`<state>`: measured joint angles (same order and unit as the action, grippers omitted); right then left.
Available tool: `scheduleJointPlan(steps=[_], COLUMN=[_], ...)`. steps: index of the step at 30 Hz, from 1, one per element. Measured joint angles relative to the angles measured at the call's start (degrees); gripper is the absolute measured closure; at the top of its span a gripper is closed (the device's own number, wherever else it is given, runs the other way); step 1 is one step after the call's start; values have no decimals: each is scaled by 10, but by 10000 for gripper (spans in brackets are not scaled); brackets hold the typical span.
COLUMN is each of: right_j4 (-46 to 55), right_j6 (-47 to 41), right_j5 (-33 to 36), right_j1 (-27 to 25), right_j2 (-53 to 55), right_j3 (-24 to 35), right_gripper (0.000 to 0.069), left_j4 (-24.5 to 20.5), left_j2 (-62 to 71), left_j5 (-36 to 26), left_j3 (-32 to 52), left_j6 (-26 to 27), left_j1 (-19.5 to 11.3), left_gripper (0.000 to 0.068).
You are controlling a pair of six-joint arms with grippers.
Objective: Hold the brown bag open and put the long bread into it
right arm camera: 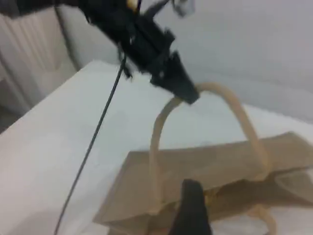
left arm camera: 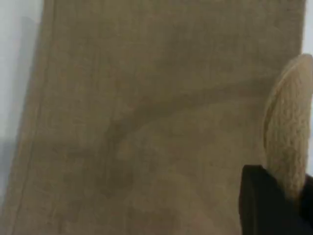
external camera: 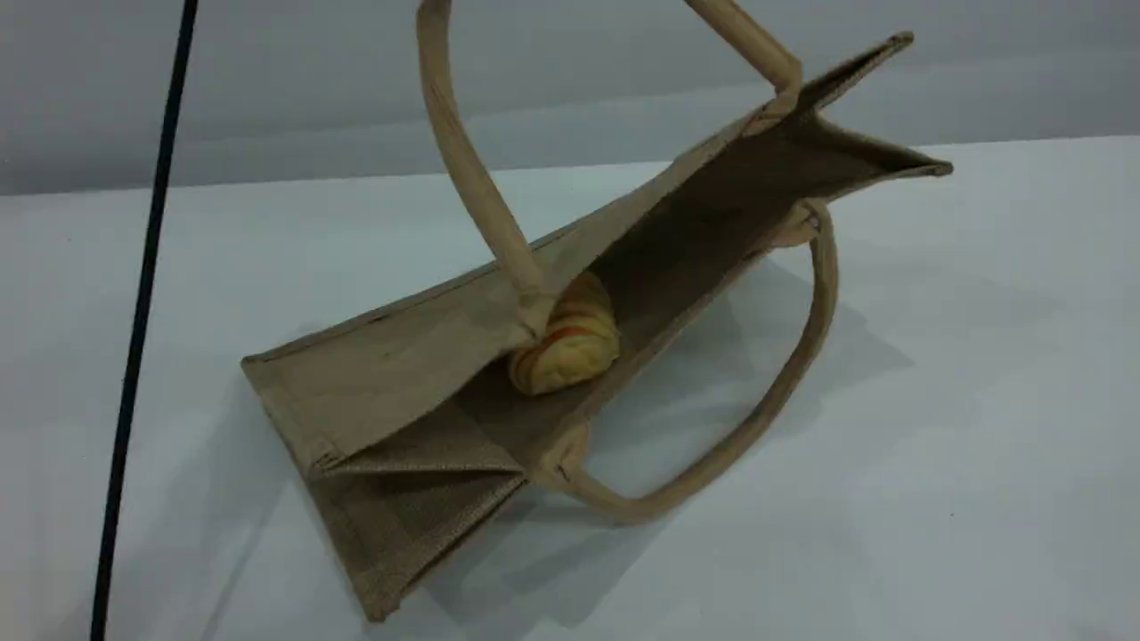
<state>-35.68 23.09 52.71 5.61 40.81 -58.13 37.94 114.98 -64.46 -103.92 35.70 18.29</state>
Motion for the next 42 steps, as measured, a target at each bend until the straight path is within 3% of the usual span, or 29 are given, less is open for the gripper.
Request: scheduleJointPlan(steps=[7,12,19,26,33,37,42], right_j4=[117,168,176,207,224,268,276], right_j6=[-111,-141,-141,-145,-145,-170,-175], right_j5=[34,92,156,174,173,171,172], right_j1=[0,0,0,0,1,1,2], right_j2=[-101,-127,-130,-130,-132,-145,-184], right_j3=[0,0,0,0,1,8,63], right_gripper=[193,193,193,193,193,193,193], left_j4=[-1,-1,1,-31,-77,-80,-80], left_j2=[0,0,26,23,-36,-95,-181], left_j5=[53,82,98,72,43,14,-29], left_j3=[80,116,118,118,118,118,118], left_j6=[19,20,20,19,14,11,-13], left_j1=[31,46,65,64,64,64,64], left_gripper=[594,584,447,295,281,279,279])
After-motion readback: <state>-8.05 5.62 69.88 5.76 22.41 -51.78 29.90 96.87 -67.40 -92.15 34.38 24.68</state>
